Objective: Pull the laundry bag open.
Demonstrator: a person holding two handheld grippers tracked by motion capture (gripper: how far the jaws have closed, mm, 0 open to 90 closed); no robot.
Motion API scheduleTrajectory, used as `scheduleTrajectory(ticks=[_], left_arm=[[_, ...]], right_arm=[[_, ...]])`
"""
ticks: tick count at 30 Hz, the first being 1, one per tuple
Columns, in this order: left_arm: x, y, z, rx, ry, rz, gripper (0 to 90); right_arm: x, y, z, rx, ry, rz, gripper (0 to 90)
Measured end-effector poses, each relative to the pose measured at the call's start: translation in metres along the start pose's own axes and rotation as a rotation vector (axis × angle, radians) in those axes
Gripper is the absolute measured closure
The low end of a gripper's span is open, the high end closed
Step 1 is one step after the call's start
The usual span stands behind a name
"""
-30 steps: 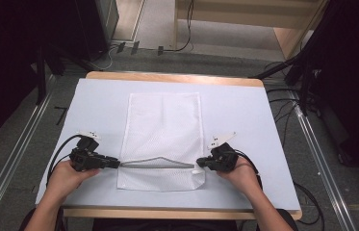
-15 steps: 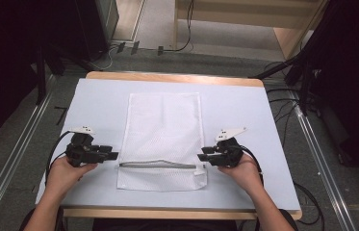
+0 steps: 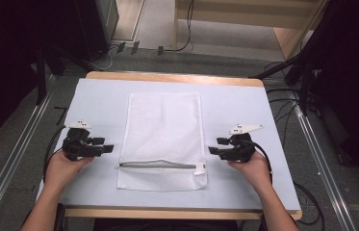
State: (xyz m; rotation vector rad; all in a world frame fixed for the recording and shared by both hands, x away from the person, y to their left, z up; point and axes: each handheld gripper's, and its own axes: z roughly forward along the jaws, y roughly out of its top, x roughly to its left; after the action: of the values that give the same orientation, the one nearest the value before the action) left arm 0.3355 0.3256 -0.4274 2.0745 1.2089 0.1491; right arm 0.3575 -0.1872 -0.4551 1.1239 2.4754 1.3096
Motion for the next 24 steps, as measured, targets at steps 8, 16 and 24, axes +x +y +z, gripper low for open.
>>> scheduleTrajectory(ticks=[8,16,24], left_arm=[[0.011,0.004,0.0,-0.025,0.051,-0.003,35.1],[0.016,0.006,0.004,-0.036,0.031,-0.03,31.0],[0.021,0.005,0.009,-0.019,0.037,-0.053,27.9]], right_arm=[[-0.017,-0.009,-0.011,-0.03,-0.076,0.058,36.8],[-0.027,-0.015,-0.015,-0.043,-0.119,0.1,35.4],[-0.027,-0.017,-0.015,-0.037,-0.129,0.094,34.7]])
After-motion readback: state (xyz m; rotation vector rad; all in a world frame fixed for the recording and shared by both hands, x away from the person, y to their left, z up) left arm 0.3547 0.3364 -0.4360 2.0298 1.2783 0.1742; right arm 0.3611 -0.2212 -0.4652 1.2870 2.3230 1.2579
